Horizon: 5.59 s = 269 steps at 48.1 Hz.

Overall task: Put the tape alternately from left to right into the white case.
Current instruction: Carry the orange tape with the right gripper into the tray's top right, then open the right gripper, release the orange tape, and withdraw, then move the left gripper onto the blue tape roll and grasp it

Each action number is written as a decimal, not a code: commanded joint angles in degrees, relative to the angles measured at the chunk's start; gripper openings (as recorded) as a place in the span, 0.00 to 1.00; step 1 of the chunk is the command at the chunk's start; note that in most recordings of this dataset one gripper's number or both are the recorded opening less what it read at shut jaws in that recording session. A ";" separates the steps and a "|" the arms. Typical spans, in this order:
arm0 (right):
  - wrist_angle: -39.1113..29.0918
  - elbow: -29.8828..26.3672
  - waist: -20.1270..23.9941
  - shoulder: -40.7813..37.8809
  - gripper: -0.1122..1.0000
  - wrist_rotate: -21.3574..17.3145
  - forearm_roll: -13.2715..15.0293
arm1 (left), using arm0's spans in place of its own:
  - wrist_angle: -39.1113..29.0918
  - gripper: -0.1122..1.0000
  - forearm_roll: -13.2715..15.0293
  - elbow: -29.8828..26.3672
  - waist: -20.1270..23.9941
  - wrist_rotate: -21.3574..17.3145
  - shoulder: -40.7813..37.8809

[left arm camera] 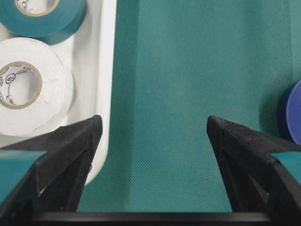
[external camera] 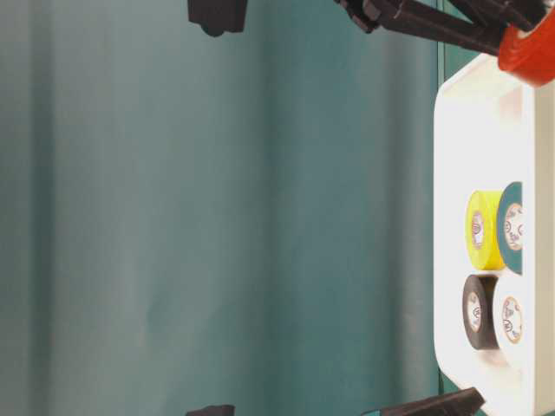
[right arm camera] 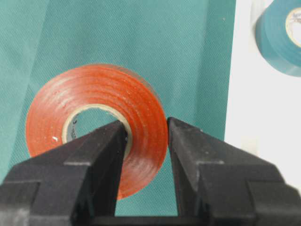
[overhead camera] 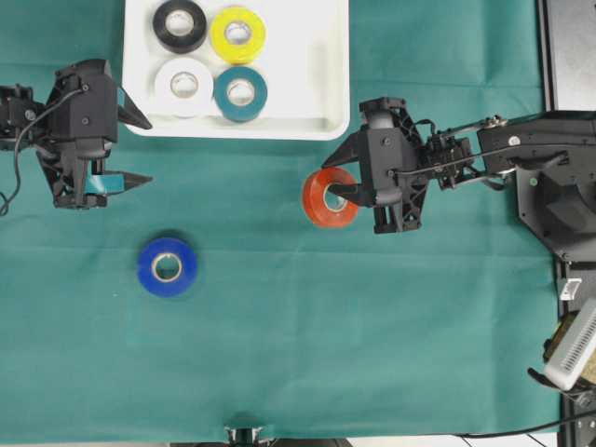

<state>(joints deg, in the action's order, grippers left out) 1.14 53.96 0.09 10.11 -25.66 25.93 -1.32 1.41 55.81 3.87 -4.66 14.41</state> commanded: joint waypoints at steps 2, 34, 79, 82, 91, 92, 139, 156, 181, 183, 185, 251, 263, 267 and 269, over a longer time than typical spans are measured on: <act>-0.18 -1.58 0.09 1.14 0.12 -0.09 -0.09 | 0.18 0.99 0.09 -0.88 -0.18 0.00 0.53; -4.75 -10.63 -11.16 -3.16 0.12 0.70 1.41 | 0.18 0.99 0.09 -0.70 -1.85 0.09 0.44; -4.83 -18.98 -28.21 -13.89 0.12 0.97 3.69 | 0.18 0.99 0.09 -0.62 -4.13 1.67 0.44; -4.83 -18.90 -28.48 -13.89 0.12 0.88 3.78 | 0.18 0.99 0.09 -0.62 -4.22 1.67 0.44; -4.83 -18.98 -28.56 -13.89 0.12 0.97 3.78 | 0.18 0.99 0.09 -0.70 -4.13 1.67 0.44; -4.92 -18.90 -28.56 -13.89 0.12 0.88 3.87 | 0.18 0.99 0.09 -0.62 -4.22 1.67 0.44; -8.35 -17.49 -28.04 -11.60 0.89 0.62 3.78 | 0.18 0.99 0.09 -0.88 -4.22 1.67 0.44; -4.83 -10.28 -22.76 -3.69 0.88 0.62 3.78 | 0.18 0.99 0.09 -0.88 -4.22 1.67 0.44; 2.20 -2.99 -8.17 1.76 0.88 0.44 3.78 | 0.18 0.99 0.09 -0.88 -4.22 1.67 0.44; 2.11 -2.81 -7.21 1.76 0.88 0.35 3.78 | 0.18 0.99 0.00 -0.88 -4.22 1.67 0.44; 2.20 -2.55 -5.98 1.76 0.88 0.18 3.78 | 0.18 0.99 0.09 -0.79 -4.22 1.67 0.44; 1.93 -1.14 -0.62 1.76 0.88 0.00 3.78 | 0.18 0.99 0.09 -1.32 -16.52 21.97 0.18; 1.93 -1.14 -0.62 1.67 0.88 0.00 3.78 | 0.53 0.98 0.09 -3.96 -16.52 21.36 -6.68; 1.85 -1.32 -0.62 1.76 0.88 0.00 3.78 | 0.44 0.98 0.00 -6.15 -16.52 21.09 -10.11; 1.85 -1.32 -0.53 1.76 0.88 0.00 3.78 | 0.35 0.98 0.00 -6.94 -16.52 21.09 -11.25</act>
<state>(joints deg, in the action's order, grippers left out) 2.81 53.26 -0.62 10.81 -25.58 29.62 -1.23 1.41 51.59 -12.48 16.52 4.83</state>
